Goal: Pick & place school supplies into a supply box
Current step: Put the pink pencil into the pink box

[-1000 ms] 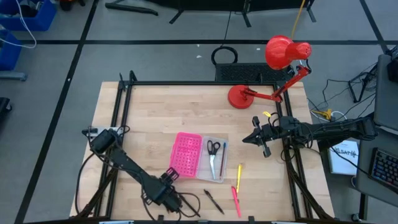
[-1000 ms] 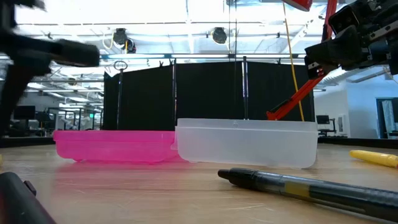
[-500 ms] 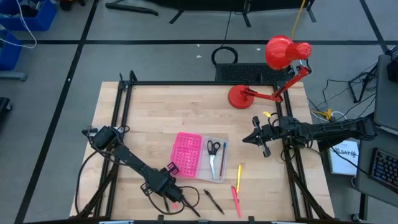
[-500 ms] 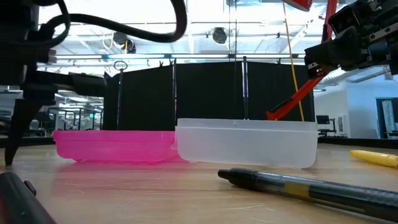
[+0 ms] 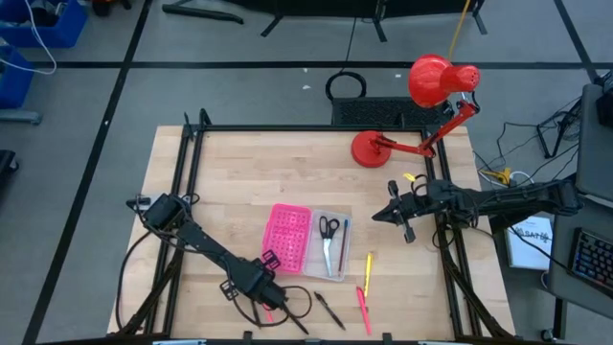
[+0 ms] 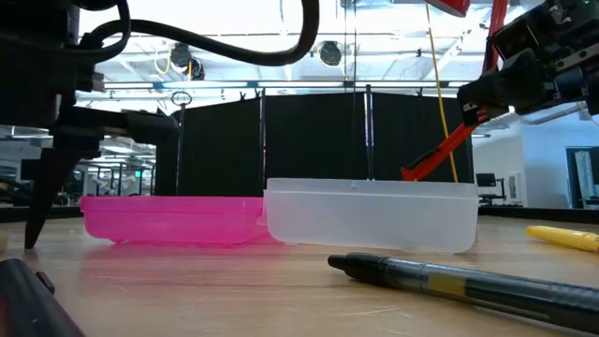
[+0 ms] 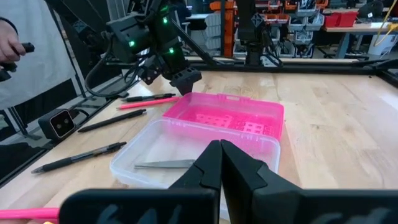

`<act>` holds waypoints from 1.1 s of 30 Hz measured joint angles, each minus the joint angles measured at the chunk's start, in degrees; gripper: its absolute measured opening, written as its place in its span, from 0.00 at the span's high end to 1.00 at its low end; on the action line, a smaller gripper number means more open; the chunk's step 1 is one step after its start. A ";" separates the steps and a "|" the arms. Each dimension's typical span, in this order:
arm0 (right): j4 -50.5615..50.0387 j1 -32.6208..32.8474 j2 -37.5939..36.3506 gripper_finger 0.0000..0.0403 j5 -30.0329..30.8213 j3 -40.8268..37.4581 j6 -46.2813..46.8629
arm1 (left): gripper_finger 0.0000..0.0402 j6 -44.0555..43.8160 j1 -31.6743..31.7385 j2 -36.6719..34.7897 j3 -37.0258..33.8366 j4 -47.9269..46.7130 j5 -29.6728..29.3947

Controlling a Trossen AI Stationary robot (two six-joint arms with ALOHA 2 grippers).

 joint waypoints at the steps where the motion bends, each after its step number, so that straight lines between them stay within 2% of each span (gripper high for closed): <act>1: -0.04 0.00 0.23 1.00 0.01 0.00 0.00 | 0.73 0.00 0.00 0.00 0.02 0.01 0.33; 29: 0.01 0.00 2.36 1.00 -0.01 0.00 -0.63 | 0.73 3.57 -1.92 -0.02 0.13 4.29 1.92; 33: 0.01 0.00 2.36 1.00 -0.01 0.00 -0.62 | 0.77 2.39 -1.83 -0.02 0.14 5.20 2.41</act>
